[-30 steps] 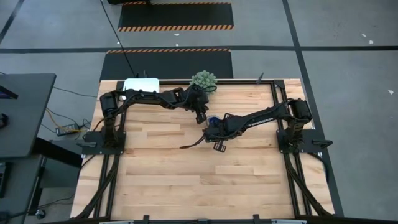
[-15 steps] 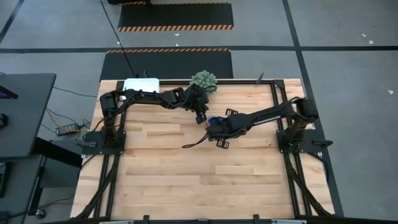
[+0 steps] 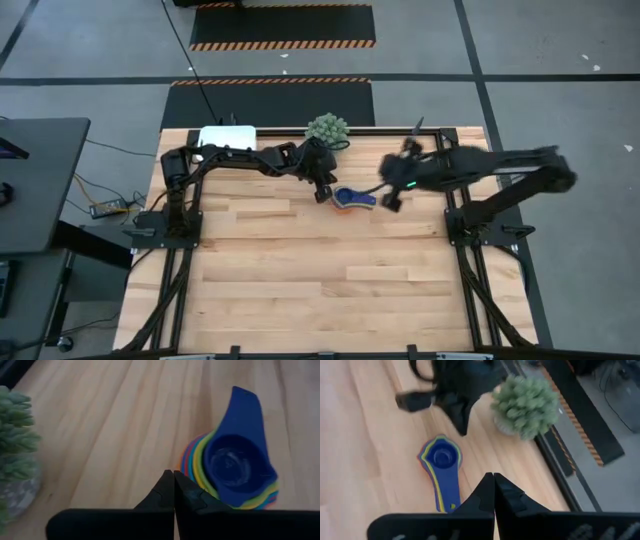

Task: Nest measuring cups in basket
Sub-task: Put the nested measuring cups into the white bin

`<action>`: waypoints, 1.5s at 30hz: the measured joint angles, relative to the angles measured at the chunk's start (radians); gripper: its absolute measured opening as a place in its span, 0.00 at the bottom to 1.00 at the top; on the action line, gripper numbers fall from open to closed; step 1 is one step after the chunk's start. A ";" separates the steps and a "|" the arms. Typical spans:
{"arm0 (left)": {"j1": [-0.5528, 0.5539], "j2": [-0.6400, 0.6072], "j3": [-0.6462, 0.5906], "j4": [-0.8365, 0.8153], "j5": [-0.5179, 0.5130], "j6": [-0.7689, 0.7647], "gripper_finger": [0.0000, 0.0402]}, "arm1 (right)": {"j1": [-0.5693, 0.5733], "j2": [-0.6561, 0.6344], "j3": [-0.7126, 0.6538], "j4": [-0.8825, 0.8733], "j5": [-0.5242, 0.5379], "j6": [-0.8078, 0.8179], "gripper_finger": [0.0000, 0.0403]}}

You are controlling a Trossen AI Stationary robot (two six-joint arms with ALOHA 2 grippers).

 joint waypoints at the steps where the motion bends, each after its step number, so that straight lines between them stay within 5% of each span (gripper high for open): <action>1: -0.005 0.000 0.000 0.000 0.000 -0.003 0.00 | 0.000 -0.047 0.000 -0.010 -0.008 -0.011 0.00; 8: -0.056 0.000 0.050 -0.027 0.001 -0.007 0.00 | 0.000 -0.345 -0.020 -0.124 -0.040 -0.017 0.00; 15: -0.096 -0.001 0.172 -0.038 0.001 -0.007 0.00 | 0.000 -0.624 -0.215 -0.108 -0.138 -0.004 0.00; 25: -0.102 -0.002 0.288 -0.047 -0.001 -0.007 0.00 | 0.001 -0.939 -0.475 0.104 -0.374 -0.176 0.00; 30: -0.104 -0.002 0.288 -0.094 -0.009 -0.010 0.00 | 0.001 -1.045 -0.592 0.176 -0.417 -0.275 0.00; 45: -0.165 -0.001 0.288 -0.130 -0.116 -0.015 0.00 | 0.001 -1.082 -0.610 0.302 -0.446 -0.301 0.00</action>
